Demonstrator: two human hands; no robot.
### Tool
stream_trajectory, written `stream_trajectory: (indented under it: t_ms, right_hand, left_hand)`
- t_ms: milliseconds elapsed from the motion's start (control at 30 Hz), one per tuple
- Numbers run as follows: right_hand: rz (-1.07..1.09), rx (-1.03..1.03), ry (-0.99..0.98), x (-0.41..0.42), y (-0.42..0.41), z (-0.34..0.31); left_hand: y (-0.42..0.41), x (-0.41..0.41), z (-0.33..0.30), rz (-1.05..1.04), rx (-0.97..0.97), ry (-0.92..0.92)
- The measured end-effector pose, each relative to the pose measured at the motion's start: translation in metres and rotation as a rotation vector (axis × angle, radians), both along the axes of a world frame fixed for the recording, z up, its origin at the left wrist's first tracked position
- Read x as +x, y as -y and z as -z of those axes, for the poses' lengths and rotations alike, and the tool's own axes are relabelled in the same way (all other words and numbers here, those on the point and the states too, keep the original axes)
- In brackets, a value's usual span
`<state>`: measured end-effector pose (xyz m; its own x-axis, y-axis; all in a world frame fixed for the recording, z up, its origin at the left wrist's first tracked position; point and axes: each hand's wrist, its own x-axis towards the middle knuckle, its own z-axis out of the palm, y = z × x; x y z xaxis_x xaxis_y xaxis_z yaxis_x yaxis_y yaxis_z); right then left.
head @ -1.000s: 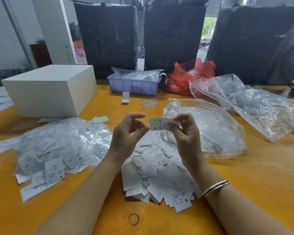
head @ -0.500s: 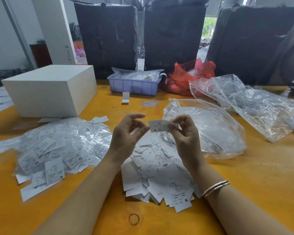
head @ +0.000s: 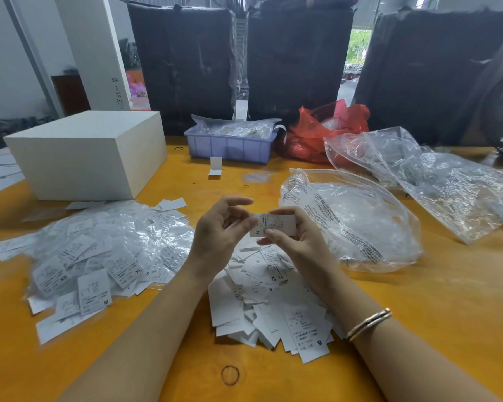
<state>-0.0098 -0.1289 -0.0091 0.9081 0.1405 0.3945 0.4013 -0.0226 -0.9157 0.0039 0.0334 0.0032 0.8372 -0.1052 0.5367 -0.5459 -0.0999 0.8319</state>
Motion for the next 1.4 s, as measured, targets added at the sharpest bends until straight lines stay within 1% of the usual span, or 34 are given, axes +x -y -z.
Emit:
stream_trajectory:
  t_ms: [133, 300, 500, 633, 800, 967, 1067, 1167, 1200, 1300, 1400]
  right_hand:
    - [0.064, 0.000, 0.009, 0.003, 0.001, 0.000]
    - [0.157, -0.057, 0.052, 0.005, 0.008, 0.001]
    - [0.102, -0.161, 0.099, 0.001, 0.005, -0.001]
    - [0.085, -0.163, 0.054, -0.001, 0.006, 0.000]
    - [0.051, -0.197, -0.023, 0.001, 0.000, 0.001]
    - [0.040, -0.121, -0.058, -0.001, -0.007, 0.002]
    - [0.095, -0.062, -0.074, 0.001, -0.014, 0.004]
    - [0.121, 0.012, -0.094, 0.002, -0.017, 0.005]
    - [0.133, 0.035, -0.101, 0.002, -0.016, 0.004]
    - [0.167, 0.093, -0.117, 0.005, -0.007, 0.001]
    - [0.160, 0.077, -0.106, 0.004, -0.001, -0.002]
  left_hand:
    - [0.000, -0.001, -0.001, 0.015, -0.041, -0.040]
    - [-0.001, 0.000, 0.000, 0.069, -0.059, -0.122]
    - [-0.001, 0.001, 0.002, 0.043, -0.052, -0.102]
    - [-0.003, 0.003, 0.004, 0.017, -0.015, -0.073]
    - [0.000, 0.002, 0.007, 0.034, 0.038, -0.039]
    - [0.002, 0.004, 0.008, 0.014, 0.004, -0.028]
    - [0.005, 0.002, 0.008, 0.021, -0.024, -0.065]
    - [0.005, 0.000, 0.007, 0.079, -0.024, -0.131]
    - [0.003, 0.001, 0.006, 0.105, -0.003, -0.165]
    - [-0.005, 0.006, 0.004, 0.115, 0.138, -0.264]
    - [-0.008, 0.008, 0.006, 0.134, 0.175, -0.304]
